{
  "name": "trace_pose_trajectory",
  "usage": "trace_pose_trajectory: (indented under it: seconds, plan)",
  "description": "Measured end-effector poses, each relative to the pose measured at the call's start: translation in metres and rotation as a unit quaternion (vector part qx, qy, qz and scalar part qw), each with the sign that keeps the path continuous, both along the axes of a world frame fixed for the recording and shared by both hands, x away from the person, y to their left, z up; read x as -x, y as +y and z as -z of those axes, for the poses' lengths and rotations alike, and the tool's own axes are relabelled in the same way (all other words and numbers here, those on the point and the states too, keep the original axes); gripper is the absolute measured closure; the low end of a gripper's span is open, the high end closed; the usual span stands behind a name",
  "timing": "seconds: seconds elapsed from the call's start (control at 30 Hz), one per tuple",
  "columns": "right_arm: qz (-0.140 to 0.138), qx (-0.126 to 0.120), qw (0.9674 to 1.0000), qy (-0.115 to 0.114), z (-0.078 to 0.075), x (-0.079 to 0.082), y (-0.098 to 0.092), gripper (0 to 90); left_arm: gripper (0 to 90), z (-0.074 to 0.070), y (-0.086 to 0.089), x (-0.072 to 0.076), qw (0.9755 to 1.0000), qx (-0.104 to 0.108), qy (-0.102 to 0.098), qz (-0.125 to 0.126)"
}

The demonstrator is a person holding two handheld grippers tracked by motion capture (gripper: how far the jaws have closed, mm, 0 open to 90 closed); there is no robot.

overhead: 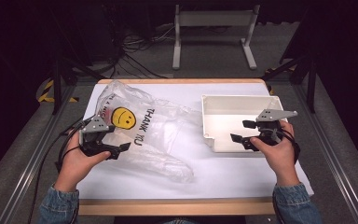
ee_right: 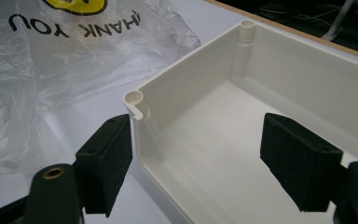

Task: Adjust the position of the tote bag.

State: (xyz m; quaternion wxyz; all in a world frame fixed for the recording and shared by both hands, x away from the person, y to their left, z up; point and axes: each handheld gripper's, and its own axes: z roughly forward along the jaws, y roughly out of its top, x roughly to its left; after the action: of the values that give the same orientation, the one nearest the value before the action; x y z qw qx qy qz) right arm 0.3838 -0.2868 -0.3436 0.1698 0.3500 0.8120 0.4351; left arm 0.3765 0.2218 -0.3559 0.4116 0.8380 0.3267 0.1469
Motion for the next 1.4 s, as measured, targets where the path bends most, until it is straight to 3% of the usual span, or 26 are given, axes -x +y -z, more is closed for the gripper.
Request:
trace_pose_trajectory:
  seconds: [0.23,0.43,0.87,1.17,1.4]
  plan:
    - [0.006,-0.005,0.9998,0.017,0.005,-0.003,-0.002,24.9,13.8,-0.005,-0.004,0.004,1.0000,-0.001,-0.006,0.008]
    - [0.009,-0.008,0.9998,0.016,0.005,-0.003,-0.004,24.6,12.6,-0.008,-0.009,0.007,0.9997,0.002,-0.010,0.022]
    - [0.007,-0.014,0.9996,0.024,0.005,-0.002,-0.004,23.4,11.5,-0.019,-0.027,0.022,0.9969,0.000,-0.007,0.078]
    - [0.001,-0.012,0.9995,0.028,0.006,-0.002,-0.002,22.4,10.8,-0.014,-0.040,0.024,0.9931,-0.008,0.005,0.117]
    - [0.004,-0.011,0.9996,0.025,0.007,-0.002,0.001,17.0,8.1,-0.001,-0.054,0.019,0.9911,-0.033,0.010,0.128]
